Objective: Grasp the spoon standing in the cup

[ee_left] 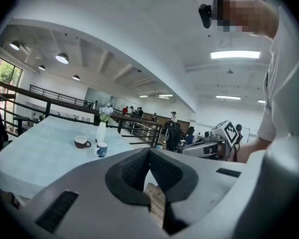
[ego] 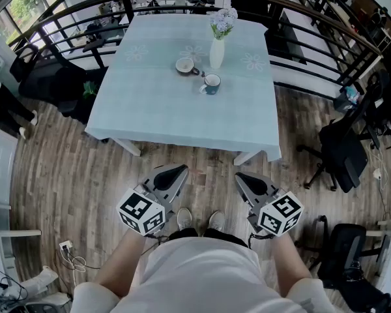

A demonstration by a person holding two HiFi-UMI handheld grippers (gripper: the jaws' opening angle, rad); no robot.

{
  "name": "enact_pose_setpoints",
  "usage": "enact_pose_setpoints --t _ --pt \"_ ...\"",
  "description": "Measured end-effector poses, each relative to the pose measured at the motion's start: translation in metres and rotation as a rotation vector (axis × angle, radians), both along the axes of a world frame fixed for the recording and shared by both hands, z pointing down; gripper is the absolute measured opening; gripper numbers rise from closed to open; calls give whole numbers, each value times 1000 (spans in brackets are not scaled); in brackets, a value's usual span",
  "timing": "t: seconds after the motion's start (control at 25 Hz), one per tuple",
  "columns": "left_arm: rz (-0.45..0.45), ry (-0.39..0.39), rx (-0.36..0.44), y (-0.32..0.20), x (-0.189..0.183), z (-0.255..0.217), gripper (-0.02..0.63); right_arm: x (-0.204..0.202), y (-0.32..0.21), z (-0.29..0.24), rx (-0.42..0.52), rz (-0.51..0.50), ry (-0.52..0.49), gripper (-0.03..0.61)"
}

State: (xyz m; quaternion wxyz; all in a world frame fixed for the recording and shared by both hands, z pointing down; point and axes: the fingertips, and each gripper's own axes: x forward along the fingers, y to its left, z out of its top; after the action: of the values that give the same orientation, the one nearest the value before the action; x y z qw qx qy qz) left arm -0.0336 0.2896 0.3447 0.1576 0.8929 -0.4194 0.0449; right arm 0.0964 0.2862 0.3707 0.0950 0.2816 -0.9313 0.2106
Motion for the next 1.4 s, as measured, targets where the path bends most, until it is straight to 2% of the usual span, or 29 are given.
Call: enact_pose_setpoints --t 0.68,1.4 --pt "-6 -19 -17 -3 15 10 20 12 -8 7 -24 5 -16 22" --pt "-29 -54 -13 -19 77 14 20 67 -26 16 -38 -42 -42 21"
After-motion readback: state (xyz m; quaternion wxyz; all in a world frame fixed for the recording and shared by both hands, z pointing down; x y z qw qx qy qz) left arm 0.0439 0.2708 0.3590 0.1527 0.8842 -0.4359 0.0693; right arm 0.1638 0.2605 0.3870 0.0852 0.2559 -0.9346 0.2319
